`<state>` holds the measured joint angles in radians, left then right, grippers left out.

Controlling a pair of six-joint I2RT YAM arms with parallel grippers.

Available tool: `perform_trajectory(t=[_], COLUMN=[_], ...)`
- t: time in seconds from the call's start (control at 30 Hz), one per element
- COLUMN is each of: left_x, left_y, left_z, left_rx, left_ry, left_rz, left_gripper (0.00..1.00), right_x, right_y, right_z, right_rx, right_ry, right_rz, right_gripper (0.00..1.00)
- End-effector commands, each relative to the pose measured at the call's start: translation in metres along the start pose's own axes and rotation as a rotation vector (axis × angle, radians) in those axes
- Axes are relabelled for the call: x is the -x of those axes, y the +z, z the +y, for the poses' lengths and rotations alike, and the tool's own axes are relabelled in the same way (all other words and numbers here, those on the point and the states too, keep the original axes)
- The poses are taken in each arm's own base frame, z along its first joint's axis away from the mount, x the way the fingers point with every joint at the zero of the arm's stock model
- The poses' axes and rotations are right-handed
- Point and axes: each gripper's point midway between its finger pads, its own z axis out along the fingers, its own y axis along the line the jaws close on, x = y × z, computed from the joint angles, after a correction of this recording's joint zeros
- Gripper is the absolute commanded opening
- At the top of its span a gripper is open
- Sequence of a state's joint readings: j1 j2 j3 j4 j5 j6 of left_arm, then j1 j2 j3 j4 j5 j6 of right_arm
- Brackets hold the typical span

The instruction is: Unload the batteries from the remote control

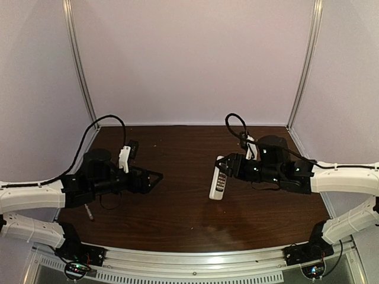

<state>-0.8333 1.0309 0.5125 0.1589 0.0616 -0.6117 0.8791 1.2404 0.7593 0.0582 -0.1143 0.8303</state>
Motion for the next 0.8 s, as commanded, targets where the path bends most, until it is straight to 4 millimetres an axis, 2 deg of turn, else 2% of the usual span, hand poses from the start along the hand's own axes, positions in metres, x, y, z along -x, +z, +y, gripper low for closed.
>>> perform_trajectory(t=[0.0, 0.47, 0.77], left_x=[0.013, 0.013, 0.005], left_y=[0.003, -0.019, -0.039], left_z=[-0.032, -0.094, -0.127], left_rx=[-0.163, -0.508, -0.678], left_ry=[0.036, 0.092, 0.122], left_rz=[-0.048, -0.066, -0.046], left_gripper=[0.97, 0.97, 0.98], right_x=[0.022, 0.031, 0.027], right_y=[-0.008, -0.022, -0.029], right_z=[0.041, 0.124, 0.156], right_rx=[0.183, 0.497, 0.586], right_ry=[0.051, 0.061, 0.021], right_rz=[-0.125, -0.239, -0.269], right_gripper=[0.35, 0.3, 0.29])
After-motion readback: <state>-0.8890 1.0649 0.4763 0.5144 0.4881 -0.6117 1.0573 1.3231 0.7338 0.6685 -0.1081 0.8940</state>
